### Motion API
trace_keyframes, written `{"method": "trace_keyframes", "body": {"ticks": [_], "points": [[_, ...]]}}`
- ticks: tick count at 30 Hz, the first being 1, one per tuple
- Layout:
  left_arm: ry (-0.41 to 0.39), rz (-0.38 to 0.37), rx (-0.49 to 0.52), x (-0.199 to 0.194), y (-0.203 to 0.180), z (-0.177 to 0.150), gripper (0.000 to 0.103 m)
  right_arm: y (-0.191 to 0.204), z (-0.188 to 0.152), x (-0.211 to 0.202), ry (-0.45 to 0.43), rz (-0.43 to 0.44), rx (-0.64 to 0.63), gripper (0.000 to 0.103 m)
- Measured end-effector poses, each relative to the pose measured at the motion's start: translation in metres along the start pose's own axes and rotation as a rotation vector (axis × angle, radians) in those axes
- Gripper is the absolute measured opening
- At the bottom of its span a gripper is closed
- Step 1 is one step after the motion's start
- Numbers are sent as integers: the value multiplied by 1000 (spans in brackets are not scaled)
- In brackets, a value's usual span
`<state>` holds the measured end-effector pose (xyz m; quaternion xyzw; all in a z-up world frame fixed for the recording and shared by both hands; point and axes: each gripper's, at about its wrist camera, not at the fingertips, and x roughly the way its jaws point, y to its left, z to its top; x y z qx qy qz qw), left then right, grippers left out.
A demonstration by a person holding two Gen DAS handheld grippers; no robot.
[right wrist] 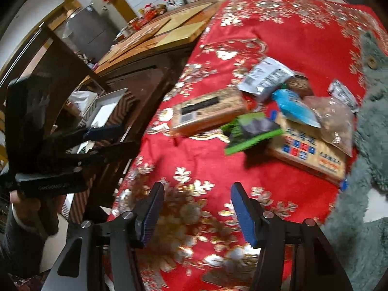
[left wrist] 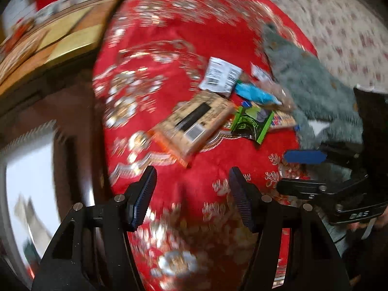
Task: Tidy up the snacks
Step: 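Move both open tools back over the snack pile on the cloth, then grasp the wrapped biscuit bar with the left gripper while the right grasps the green sachet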
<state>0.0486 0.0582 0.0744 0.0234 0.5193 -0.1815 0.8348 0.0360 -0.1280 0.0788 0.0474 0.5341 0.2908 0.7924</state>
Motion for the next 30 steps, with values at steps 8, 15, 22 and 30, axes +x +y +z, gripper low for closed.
{"method": "trace_keyframes", "body": {"ticks": [8, 15, 22, 30], "points": [[65, -41, 138, 40, 0, 41, 62, -21, 13, -5, -18, -92, -23, 62], [125, -28, 327, 65, -12, 55, 62, -31, 31, -6, -30, -119, -33, 63], [134, 1, 408, 85, -18, 72, 62, -30, 43, 3, -13, -154, -91, 65], [160, -4, 380, 103, -19, 77, 64, -23, 57, 20, 21, -177, -169, 65]]}}
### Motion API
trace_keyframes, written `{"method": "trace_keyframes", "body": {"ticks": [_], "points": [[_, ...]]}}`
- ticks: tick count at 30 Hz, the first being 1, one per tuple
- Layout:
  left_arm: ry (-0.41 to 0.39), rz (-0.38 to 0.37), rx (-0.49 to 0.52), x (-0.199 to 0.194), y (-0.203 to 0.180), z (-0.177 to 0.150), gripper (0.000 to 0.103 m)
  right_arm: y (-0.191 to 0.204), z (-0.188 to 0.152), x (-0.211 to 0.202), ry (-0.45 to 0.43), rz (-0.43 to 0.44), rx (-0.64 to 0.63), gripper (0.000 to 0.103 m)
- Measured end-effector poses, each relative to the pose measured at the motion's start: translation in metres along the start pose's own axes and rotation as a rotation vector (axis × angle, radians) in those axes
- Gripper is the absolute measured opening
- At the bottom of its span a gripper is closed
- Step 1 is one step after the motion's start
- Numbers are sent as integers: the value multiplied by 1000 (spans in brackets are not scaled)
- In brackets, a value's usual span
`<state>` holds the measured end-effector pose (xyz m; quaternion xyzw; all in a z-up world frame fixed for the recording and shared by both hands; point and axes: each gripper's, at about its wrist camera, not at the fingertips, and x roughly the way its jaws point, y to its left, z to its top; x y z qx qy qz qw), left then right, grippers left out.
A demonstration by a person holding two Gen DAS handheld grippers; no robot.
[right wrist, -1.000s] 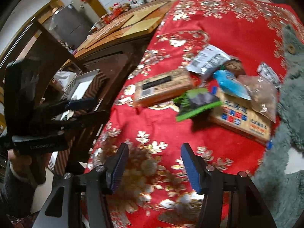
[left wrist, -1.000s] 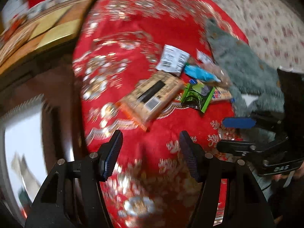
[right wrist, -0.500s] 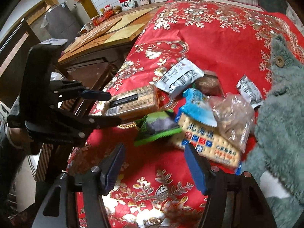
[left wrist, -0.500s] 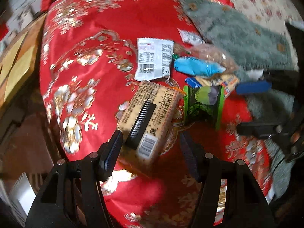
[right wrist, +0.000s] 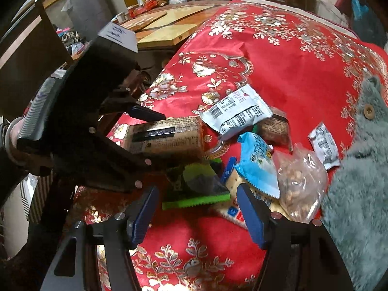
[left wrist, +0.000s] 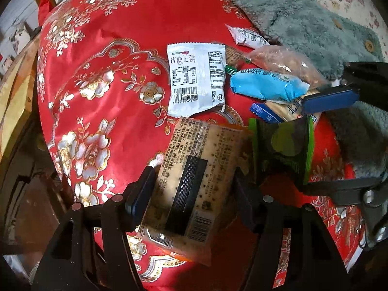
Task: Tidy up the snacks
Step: 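Grasp the wrapped biscuit bar with the left gripper while the right grasps the green sachet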
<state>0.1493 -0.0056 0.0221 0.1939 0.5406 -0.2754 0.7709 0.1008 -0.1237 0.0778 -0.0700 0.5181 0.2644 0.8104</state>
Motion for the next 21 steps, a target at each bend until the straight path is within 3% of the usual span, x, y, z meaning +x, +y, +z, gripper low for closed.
{"method": "trace_keyframes", "body": {"ticks": [5, 8, 9, 21], "points": [[-19, 5, -57, -3, 6, -7, 58, 8, 8, 17, 43, -7, -81, 63], [-20, 23, -117, -10, 8, -17, 54, 16, 9, 27, 51, -45, -150, 49], [-18, 32, -133, -12, 7, -20, 54, 18, 11, 29, 48, -47, -162, 49], [-57, 66, -419, -47, -15, -80, 53, 28, -18, 4, -11, 13, -70, 44]]}}
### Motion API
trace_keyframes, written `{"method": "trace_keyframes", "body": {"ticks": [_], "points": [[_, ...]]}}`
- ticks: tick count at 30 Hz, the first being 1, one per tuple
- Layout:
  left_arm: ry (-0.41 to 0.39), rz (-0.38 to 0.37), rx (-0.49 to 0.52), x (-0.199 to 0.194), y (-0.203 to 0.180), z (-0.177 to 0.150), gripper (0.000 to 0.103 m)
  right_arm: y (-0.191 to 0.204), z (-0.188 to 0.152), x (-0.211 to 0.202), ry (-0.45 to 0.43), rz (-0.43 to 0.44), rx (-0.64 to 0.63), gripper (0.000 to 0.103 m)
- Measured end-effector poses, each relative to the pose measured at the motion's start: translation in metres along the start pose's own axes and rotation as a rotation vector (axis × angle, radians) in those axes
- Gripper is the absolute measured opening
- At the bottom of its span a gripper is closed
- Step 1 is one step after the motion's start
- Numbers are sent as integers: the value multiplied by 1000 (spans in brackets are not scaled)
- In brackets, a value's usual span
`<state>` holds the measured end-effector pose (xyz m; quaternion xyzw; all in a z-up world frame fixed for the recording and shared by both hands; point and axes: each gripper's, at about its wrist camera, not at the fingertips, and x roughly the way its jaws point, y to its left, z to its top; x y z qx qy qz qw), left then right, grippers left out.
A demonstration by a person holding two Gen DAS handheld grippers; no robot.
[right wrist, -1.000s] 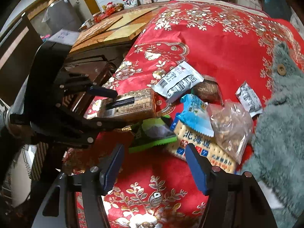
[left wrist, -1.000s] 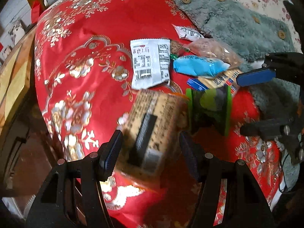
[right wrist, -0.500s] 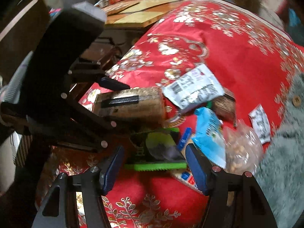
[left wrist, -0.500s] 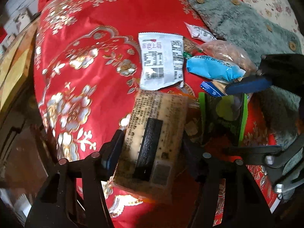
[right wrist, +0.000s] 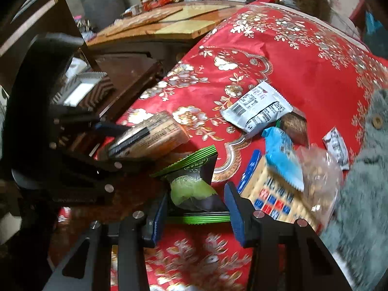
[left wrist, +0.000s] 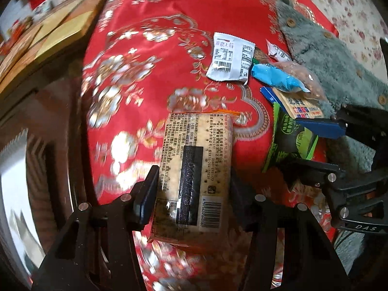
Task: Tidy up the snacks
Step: 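Grasp the wrapped biscuit bar with the left gripper while the right grasps the green sachet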
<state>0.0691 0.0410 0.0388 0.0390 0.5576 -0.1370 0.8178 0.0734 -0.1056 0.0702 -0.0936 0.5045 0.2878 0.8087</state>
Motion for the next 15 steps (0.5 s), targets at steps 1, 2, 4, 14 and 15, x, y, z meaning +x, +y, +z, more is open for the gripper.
{"method": "trace_keyframes", "body": {"ticks": [1, 2, 4, 14, 15], "points": [[-12, 0, -29, -5, 1, -8, 54, 3, -3, -3, -4, 2, 6, 44], [-19, 2, -47, -8, 1, -12, 54, 5, -6, -4, -9, 2, 15, 44], [-36, 12, -86, -14, 1, -20, 54, 7, -11, -7, -17, 5, 36, 44], [-108, 56, -203, -50, -1, -52, 53, 22, -37, -20, -41, 12, 130, 44], [-113, 58, -211, -53, 0, -55, 53, 23, -37, -20, -43, 12, 135, 44]]}}
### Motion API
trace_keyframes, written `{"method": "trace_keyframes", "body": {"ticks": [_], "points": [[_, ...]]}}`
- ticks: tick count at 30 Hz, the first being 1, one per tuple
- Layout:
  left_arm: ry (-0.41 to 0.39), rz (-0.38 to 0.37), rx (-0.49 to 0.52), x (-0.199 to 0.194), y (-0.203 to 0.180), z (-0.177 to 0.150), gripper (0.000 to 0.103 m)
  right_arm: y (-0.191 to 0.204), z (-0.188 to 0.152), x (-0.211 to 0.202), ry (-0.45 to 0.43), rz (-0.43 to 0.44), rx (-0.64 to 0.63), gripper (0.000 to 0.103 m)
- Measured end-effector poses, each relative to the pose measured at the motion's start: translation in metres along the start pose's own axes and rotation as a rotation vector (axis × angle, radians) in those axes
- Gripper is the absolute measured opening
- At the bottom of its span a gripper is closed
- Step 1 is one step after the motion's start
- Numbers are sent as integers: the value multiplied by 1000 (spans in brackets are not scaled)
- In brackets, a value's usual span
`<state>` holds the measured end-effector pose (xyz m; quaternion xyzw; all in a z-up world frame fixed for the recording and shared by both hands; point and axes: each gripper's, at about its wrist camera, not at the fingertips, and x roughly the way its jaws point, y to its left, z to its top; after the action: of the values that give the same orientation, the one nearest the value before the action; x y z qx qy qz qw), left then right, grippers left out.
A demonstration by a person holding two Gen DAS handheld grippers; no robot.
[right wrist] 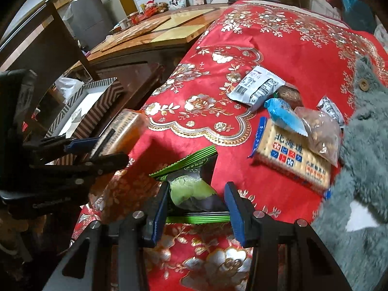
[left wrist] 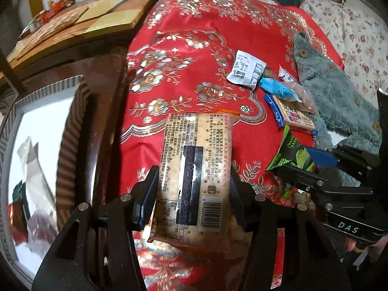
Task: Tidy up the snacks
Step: 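Grasp the wrapped biscuit bar with the left gripper while the right grasps the green sachet, then carry the biscuit bar and green sachet over the white tray and lower them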
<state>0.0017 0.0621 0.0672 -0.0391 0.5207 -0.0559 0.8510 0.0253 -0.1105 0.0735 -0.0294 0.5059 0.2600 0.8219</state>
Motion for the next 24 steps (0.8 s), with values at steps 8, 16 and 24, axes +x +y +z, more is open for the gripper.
{"method": "trace_keyframes", "body": {"ticks": [8, 16, 24], "points": [[-38, 33, -57, -22, 11, -11, 54, 18, -2, -10, -13, 10, -9, 44], [-83, 62, -87, -42, 23, -15, 53, 36, 0, -14, -9, 18, -39, 44], [-117, 91, -120, -56, 37, -18, 54, 57, 5, -11, 6, 37, -86, 44]]}}
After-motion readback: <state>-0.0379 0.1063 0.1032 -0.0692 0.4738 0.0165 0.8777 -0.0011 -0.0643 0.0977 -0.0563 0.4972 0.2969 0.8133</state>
